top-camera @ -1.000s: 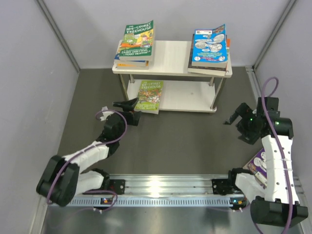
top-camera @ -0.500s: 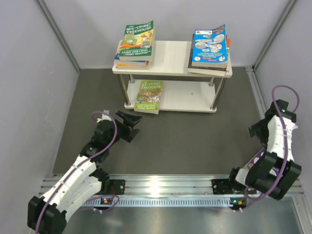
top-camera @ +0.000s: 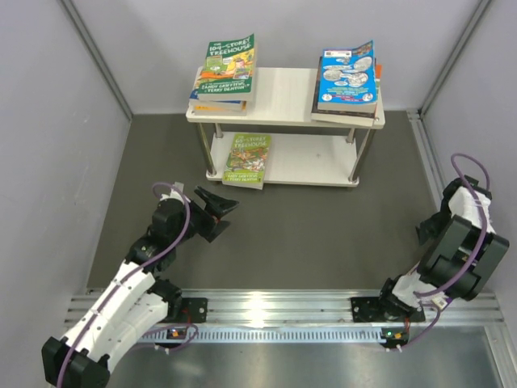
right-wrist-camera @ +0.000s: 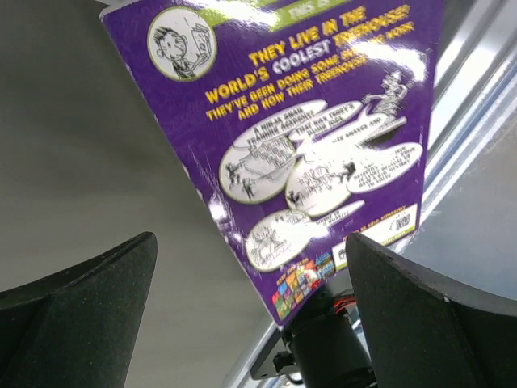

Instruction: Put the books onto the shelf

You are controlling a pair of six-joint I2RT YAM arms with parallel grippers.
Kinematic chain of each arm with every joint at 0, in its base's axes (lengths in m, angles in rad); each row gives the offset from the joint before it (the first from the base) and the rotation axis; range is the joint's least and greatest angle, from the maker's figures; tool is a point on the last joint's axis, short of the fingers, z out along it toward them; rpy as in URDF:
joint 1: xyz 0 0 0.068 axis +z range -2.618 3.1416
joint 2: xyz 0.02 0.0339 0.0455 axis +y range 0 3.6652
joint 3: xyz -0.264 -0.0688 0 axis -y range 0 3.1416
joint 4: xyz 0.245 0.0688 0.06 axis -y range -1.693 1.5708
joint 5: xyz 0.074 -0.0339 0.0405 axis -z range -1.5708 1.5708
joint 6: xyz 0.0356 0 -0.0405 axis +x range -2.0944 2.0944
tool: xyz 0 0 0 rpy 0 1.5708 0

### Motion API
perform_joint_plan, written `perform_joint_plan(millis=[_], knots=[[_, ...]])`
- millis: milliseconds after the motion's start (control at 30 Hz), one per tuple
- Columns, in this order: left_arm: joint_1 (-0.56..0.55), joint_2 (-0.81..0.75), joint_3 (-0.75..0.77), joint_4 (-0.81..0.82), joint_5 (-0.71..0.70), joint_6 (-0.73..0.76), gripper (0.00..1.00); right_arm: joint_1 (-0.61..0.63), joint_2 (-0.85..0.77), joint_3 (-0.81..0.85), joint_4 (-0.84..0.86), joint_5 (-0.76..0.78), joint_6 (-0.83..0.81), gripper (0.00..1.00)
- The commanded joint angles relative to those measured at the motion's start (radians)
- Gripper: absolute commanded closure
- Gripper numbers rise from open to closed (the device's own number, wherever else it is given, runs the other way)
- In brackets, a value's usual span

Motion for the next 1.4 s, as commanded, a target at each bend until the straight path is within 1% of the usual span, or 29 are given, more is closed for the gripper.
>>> perform_joint_plan(millis=[0,100,133,167,200,233,267,300,333,467,567,600,667,700,733,767,800,867,900,967,1100,1133,1167,1200,1233,1267,1300,1333,1367], knots=[[0.004,-0.028,0.054,-0.030,-0.007,0.046,0.02,-0.008,0.118,-0.001,0.064,0.033,-0.037,0.01],[0.004,-0.048,0.057,-0.060,-0.030,0.058,0.02,-0.008,0.212,-0.012,0.120,0.038,-0.079,0.08],[0.006,-0.060,0.057,-0.068,-0.035,0.066,0.02,-0.009,0.233,-0.012,0.145,0.026,-0.095,0.20],[0.004,-0.068,0.060,-0.082,-0.047,0.069,0.02,-0.012,0.256,-0.006,0.146,0.021,-0.100,0.26],[0.004,-0.074,0.062,-0.106,-0.055,0.072,0.02,-0.011,0.285,0.008,0.150,0.018,-0.104,0.34],[0.004,-0.092,0.062,-0.120,-0.062,0.074,0.02,-0.011,0.290,0.008,0.162,0.013,-0.106,0.54],[0.004,-0.100,0.060,-0.128,-0.068,0.074,0.02,-0.011,0.298,0.005,0.163,0.010,-0.106,0.66],[0.004,-0.110,0.059,-0.146,-0.087,0.075,0.02,-0.012,0.316,0.005,0.163,0.010,-0.107,0.90],[0.004,-0.132,0.057,-0.154,-0.098,0.072,0.02,-0.011,0.326,0.006,0.165,-0.003,-0.110,1.00],[0.003,-0.172,0.044,-0.179,-0.139,0.062,0.02,0.000,0.341,0.002,0.191,-0.057,-0.136,1.00],[0.004,-0.183,0.037,-0.182,-0.153,0.055,0.02,0.046,0.271,-0.012,0.228,-0.088,-0.156,1.00],[0.004,-0.181,0.037,-0.182,-0.154,0.057,0.02,0.063,0.211,-0.026,0.249,-0.108,-0.162,1.00],[0.004,-0.169,0.045,-0.186,-0.161,0.068,0.02,0.124,0.136,-0.040,0.260,-0.201,-0.155,1.00],[0.004,-0.163,0.048,-0.189,-0.162,0.074,0.02,0.149,0.050,-0.046,0.262,-0.236,-0.131,1.00],[0.004,-0.152,0.053,-0.188,-0.162,0.084,0.02,0.201,0.006,-0.046,0.246,-0.299,-0.111,1.00],[0.004,-0.146,0.059,-0.188,-0.161,0.092,0.02,0.230,-0.039,-0.043,0.240,-0.333,-0.088,1.00],[0.004,-0.138,0.062,-0.189,-0.159,0.098,0.02,0.291,-0.123,-0.038,0.236,-0.399,-0.040,1.00],[0.004,-0.121,0.073,-0.195,-0.161,0.120,0.02,0.356,-0.199,-0.020,0.209,-0.436,0.017,1.00],[0.004,-0.118,0.076,-0.197,-0.161,0.124,0.02,0.415,-0.263,-0.012,0.205,-0.470,0.066,1.00],[0.003,-0.114,0.079,-0.200,-0.162,0.135,0.02,0.490,-0.338,0.008,0.177,-0.488,0.132,1.00],[0.004,-0.104,0.079,-0.197,-0.144,0.152,0.02,0.587,-0.449,0.052,0.105,-0.510,0.212,1.00],[0.003,-0.101,0.080,-0.199,-0.139,0.155,0.02,0.591,-0.470,0.057,0.085,-0.517,0.227,1.00],[0.003,-0.098,0.082,-0.197,-0.136,0.158,0.02,0.624,-0.516,0.063,0.070,-0.530,0.271,1.00],[0.003,-0.092,0.085,-0.199,-0.130,0.167,0.02,0.638,-0.545,0.055,0.077,-0.592,0.300,1.00],[0.003,-0.089,0.088,-0.199,-0.128,0.172,0.02,0.644,-0.578,0.017,0.132,-0.632,0.378,1.00],[0.004,-0.081,0.090,-0.199,-0.122,0.184,0.02,0.650,-0.652,-0.013,0.186,-0.724,0.422,1.00],[0.003,-0.078,0.094,-0.202,-0.122,0.192,0.02,0.650,-0.696,-0.049,0.232,-0.764,0.468,1.00],[0.003,-0.074,0.097,-0.203,-0.124,0.199,0.02,0.652,-0.738,-0.120,0.267,-0.789,0.512,1.00],[0.003,-0.068,0.100,-0.206,-0.122,0.212,0.02,0.651,-0.822,-0.156,0.322,-0.819,0.587,1.00]])
